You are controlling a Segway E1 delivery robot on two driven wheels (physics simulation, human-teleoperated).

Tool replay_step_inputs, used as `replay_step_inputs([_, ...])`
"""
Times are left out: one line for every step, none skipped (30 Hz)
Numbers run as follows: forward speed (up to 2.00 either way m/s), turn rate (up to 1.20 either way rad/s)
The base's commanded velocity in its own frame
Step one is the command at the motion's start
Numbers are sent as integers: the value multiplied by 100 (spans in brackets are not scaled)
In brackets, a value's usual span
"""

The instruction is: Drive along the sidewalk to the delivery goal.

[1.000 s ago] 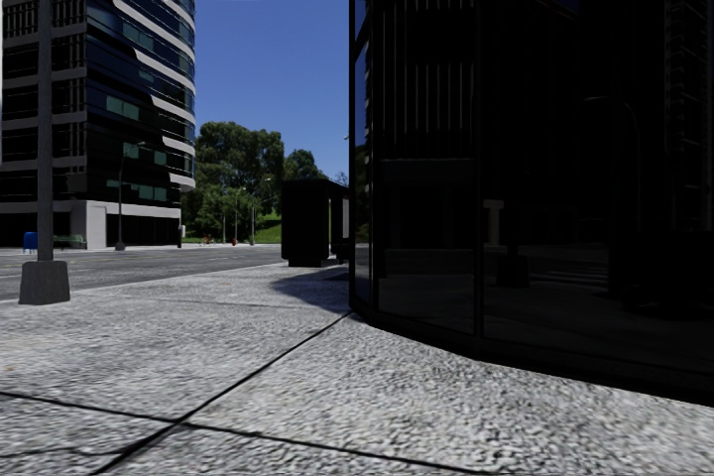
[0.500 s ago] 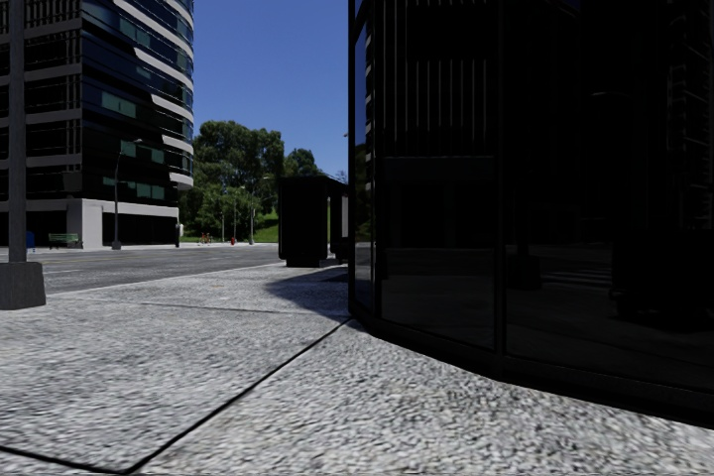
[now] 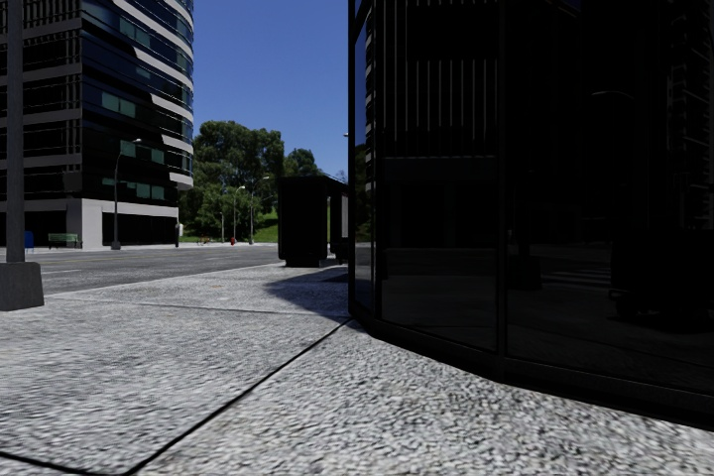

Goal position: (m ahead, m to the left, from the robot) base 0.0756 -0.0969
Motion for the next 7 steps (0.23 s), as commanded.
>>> replay_step_inputs([0,0])
replay_step_inputs([0,0])
replay_step_inputs([0,0])
replay_step_inputs([0,0])
replay_step_inputs([0,0])
replay_step_inputs([0,0])
replay_step_inputs([0,0])
